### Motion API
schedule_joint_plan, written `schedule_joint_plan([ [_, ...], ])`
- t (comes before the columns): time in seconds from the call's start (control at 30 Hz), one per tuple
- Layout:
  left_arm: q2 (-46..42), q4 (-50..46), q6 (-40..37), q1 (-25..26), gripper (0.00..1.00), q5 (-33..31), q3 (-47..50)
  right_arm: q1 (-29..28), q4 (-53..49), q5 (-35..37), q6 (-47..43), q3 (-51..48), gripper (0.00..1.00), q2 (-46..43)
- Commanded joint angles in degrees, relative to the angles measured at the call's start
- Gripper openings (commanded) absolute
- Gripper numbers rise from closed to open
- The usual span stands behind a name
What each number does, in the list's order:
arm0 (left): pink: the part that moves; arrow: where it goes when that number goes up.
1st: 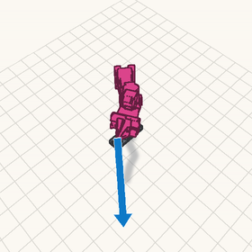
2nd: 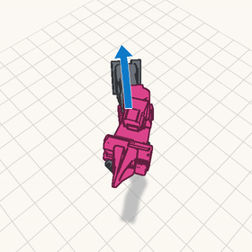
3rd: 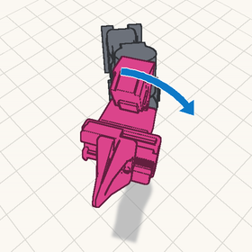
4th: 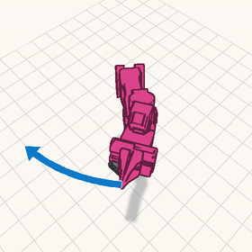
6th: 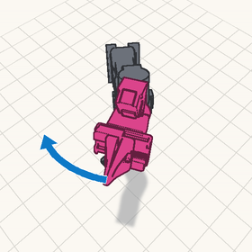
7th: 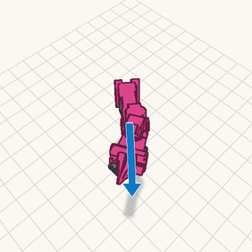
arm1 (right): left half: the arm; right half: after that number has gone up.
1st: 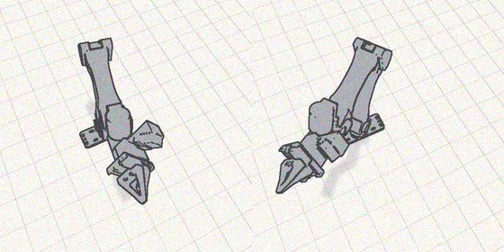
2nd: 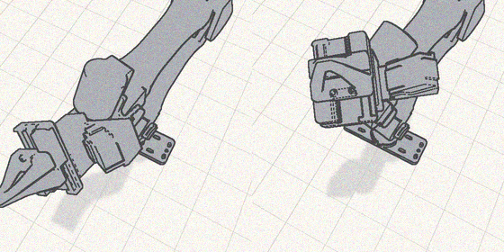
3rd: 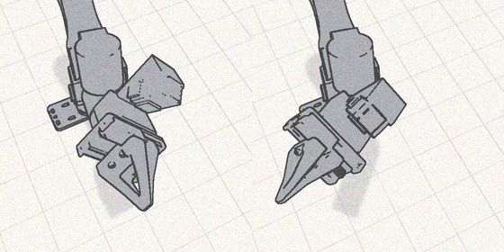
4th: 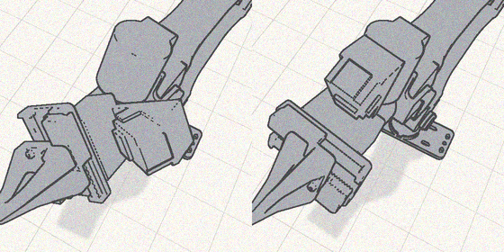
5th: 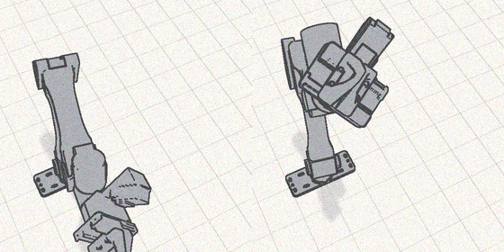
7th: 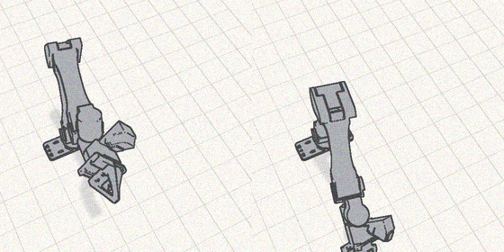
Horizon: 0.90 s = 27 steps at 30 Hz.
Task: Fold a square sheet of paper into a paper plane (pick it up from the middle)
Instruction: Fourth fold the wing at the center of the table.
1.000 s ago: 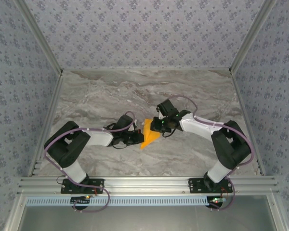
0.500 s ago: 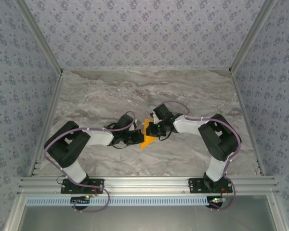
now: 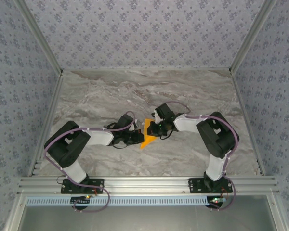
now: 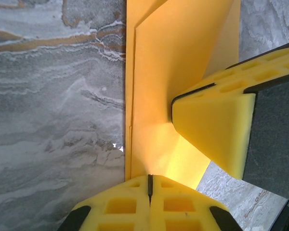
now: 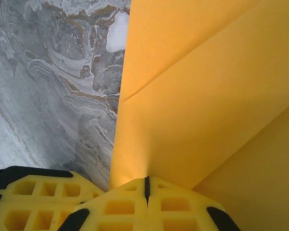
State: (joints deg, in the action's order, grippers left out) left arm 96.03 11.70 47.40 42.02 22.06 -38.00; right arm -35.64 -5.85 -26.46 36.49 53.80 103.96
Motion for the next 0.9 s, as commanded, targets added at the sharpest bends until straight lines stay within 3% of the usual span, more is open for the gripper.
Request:
schedule_joint_plan([
  [0.0,1.5,-8.2,-0.9,0.2,0.0,-2.9,2.2,1.6,-0.9,1.8,-2.3,-0.6,0.07,1.6],
  [0.53,1.2,-7.2,-1.0,0.3,0.0,-2.5,3.6,9.8,-6.1,0.8,-10.6,5.5,0.07,3.2],
  [0.87,1.4,-7.3,-1.0,0.2,0.0,-2.7,3.0,3.5,-0.3,-2.3,-8.5,0.5,0.07,-2.4],
])
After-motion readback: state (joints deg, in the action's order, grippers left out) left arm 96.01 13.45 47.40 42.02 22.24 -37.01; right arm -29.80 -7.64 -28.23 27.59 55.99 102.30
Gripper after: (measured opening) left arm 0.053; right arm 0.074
